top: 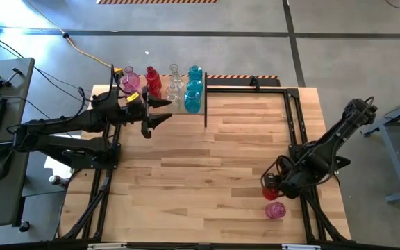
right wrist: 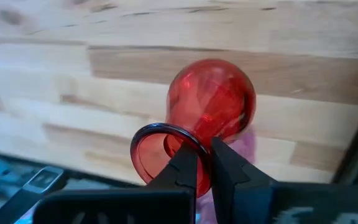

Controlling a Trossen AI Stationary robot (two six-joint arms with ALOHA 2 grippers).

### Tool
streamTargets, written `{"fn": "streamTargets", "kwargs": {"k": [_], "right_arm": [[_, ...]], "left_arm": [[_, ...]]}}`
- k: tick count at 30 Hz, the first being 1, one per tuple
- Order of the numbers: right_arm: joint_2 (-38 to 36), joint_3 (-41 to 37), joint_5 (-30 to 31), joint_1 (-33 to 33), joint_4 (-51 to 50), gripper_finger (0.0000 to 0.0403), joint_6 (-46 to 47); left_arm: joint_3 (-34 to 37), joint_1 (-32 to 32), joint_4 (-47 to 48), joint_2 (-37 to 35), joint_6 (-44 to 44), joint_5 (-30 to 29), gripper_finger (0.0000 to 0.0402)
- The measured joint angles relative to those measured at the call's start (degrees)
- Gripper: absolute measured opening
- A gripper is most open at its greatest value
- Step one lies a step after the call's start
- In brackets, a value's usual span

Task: Sort vases onto shelf
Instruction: Put the red vase on the shelf aligned with the other red vases

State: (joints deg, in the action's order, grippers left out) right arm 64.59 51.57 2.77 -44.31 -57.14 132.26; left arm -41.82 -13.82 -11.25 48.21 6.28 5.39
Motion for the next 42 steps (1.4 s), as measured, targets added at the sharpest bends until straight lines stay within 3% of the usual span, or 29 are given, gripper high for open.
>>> {"fn": "streamTargets", "kwargs": {"k": [13, 27, 32, 42], "right_arm": [[-1.39, 0.04, -1.12, 11.82, 10.95, 0.0000, -20.39], [-1.39, 0.09, -7.54, 25.39, 19.62, 0.0000, -42.81], [-1.26, 0.09, -10.19, 29.03, 22.07, 0.0000, -47.25], [-1.18, 0.09, -10.17, 32.24, 28.57, 0.0000, -47.25]], "left_arm": [[0.00, 5.61, -0.34, 4.64, 0.09, -0.02, 0.0234], [0.00, 13.24, -1.78, 12.00, 3.12, -0.24, 0.0234], [0.00, 15.45, -4.75, 15.50, 4.55, -0.37, 0.0234], [0.00, 17.79, -10.16, 21.65, 6.84, -0.22, 0.0234]]}}
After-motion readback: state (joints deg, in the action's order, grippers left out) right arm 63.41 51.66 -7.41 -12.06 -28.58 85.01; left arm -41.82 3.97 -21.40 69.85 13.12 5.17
